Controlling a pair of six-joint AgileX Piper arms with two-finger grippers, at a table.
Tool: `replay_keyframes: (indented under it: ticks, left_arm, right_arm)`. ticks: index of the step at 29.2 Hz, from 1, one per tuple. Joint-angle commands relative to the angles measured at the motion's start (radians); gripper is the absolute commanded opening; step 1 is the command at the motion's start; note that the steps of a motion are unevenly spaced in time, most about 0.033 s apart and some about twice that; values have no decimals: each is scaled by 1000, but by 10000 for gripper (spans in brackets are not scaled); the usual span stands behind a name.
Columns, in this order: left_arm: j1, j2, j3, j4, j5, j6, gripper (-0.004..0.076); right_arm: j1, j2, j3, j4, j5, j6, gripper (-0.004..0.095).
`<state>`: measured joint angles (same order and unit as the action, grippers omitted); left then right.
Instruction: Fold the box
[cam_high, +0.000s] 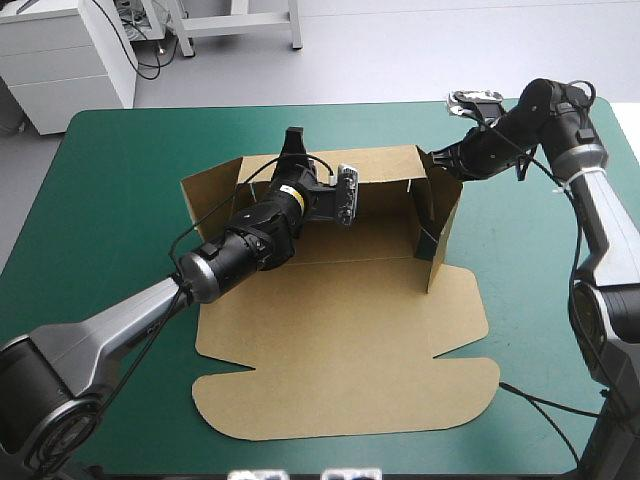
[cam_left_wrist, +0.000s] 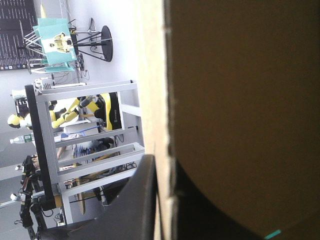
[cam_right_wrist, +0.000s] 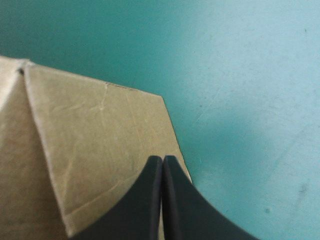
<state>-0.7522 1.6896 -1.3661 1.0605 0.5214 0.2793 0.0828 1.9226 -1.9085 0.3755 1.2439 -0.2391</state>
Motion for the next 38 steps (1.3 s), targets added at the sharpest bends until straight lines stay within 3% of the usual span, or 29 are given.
replay_keyframes:
  ticks: [1, 8, 14, 19, 23, 26, 30, 33, 35, 38]
  left_arm:
    - [0, -32, -16, -5, 42, -8, -8]
    - [0, -32, -16, -9, 47, -8, -8]
    - [0, -32, -16, -13, 56, -8, -8]
    - [0, -32, -16, -18, 58, -8, -8]
    - [0, -32, -16, -20, 65, -5, -8]
    - [0, -32, -16, -29, 65, 3, -8]
    - [0, -32, -16, -86, 65, 64, -8]
    - [0, -32, -16, -93, 66, 76, -8]
    - [0, -32, -16, -93, 66, 76, -8]
    - [0, -32, -16, -93, 66, 76, -8]
  right_arm:
    - [-1, -104, 28, 68, 3, -56, -18]
    - [-2, -158, 150, 162, -58, -165, -17]
    - [-2, -272, 349, 190, -231, -285, -18]
    - [-2, -398, 626, 358, -489, -556, -18]
    - [-2, -484, 849, 600, -653, -868, -18]
    - [-2, -527, 957, 778, -690, -1135, -18]
    - [-2, -528, 1002, 849, -690, -1273, -14]
    - [-2, -527, 1002, 847, -662, -1294, 66]
    - [-2, -527, 1002, 847, -633, -1324, 218]
    - [0, -527, 1002, 847, -610, -1362, 530]
